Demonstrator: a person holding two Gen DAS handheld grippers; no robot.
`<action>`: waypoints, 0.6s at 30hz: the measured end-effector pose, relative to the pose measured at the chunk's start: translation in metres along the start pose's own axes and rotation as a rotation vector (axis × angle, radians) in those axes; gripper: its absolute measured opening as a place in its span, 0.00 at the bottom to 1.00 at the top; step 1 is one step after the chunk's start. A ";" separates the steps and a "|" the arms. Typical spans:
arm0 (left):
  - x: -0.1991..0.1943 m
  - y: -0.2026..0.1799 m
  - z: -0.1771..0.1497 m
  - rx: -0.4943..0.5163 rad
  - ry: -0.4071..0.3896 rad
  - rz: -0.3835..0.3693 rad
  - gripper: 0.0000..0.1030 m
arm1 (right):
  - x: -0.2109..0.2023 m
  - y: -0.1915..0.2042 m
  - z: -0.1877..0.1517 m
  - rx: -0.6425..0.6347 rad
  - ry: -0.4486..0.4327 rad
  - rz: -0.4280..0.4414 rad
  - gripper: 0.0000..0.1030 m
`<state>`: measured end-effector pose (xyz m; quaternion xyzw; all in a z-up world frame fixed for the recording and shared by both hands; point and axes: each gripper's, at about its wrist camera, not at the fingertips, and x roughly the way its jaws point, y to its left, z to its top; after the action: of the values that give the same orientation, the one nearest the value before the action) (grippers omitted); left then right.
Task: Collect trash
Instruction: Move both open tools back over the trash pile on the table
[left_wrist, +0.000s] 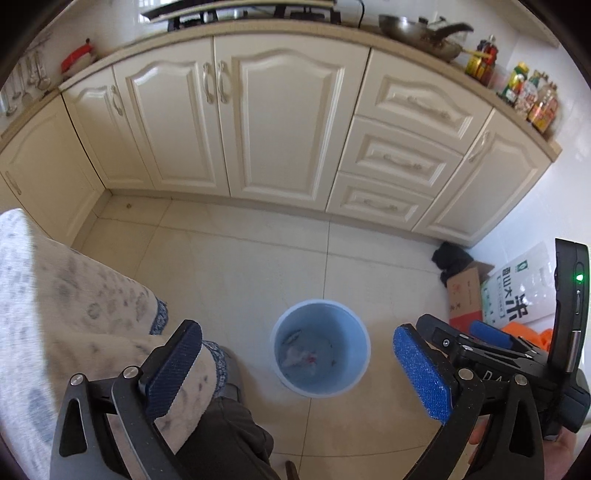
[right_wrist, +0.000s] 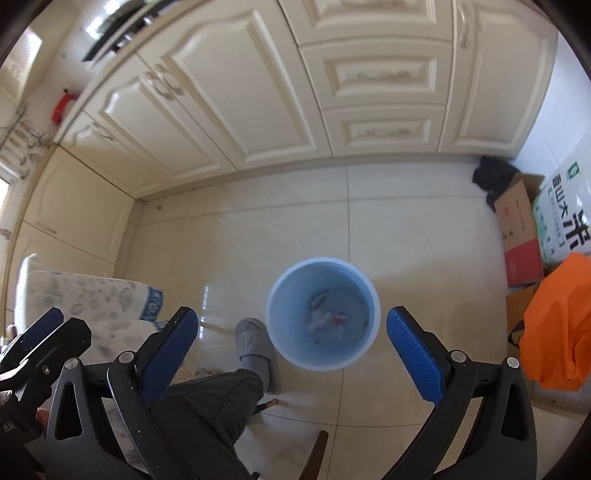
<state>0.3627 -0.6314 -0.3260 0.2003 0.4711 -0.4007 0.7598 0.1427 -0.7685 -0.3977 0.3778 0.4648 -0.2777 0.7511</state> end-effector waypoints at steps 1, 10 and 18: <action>-0.007 0.005 0.006 -0.003 -0.025 0.000 0.99 | -0.007 0.005 0.001 -0.009 -0.013 0.003 1.00; -0.112 0.061 0.009 -0.067 -0.269 0.059 0.99 | -0.093 0.090 -0.002 -0.152 -0.180 0.100 1.00; -0.233 0.105 -0.083 -0.183 -0.446 0.158 0.99 | -0.155 0.187 -0.027 -0.336 -0.289 0.221 1.00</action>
<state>0.3458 -0.4140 -0.1693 0.0736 0.3092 -0.3300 0.8889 0.2091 -0.6314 -0.2068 0.2523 0.3483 -0.1639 0.8878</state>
